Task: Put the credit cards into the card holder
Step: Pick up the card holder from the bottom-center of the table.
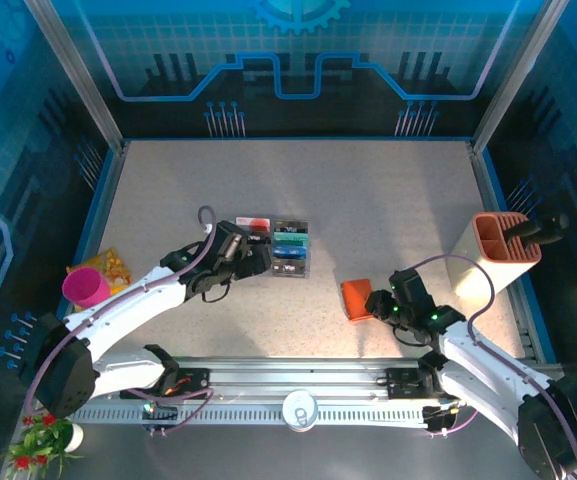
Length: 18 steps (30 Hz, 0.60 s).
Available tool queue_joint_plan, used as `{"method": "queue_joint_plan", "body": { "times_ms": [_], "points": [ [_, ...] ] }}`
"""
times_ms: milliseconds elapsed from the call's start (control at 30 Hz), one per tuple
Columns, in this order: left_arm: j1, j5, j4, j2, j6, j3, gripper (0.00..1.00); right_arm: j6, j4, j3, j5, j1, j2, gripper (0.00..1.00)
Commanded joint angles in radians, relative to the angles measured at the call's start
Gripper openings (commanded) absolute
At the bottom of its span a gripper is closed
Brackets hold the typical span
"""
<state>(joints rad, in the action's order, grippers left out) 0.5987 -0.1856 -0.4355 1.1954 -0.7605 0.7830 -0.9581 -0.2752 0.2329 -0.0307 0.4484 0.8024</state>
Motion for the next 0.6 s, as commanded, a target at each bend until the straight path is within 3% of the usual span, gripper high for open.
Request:
{"method": "queue_joint_plan", "body": {
  "times_ms": [0,167,367,567],
  "points": [
    [0.005,0.005,0.01,0.004,-0.006,-0.006,0.99,-0.025,0.013,-0.013,0.028,-0.004,-0.015,0.34],
    [0.004,0.006,0.015,0.006,-0.008,-0.008,0.99,-0.031,0.034,-0.025,0.034,-0.004,-0.008,0.31],
    [0.005,0.028,0.031,-0.005,-0.021,-0.023,0.99,-0.036,0.069,-0.031,0.063,-0.004,-0.009,0.0],
    [0.005,0.019,0.061,-0.066,-0.124,-0.045,0.99,-0.038,0.123,0.001,0.157,-0.003,-0.026,0.0]
  ]
}}
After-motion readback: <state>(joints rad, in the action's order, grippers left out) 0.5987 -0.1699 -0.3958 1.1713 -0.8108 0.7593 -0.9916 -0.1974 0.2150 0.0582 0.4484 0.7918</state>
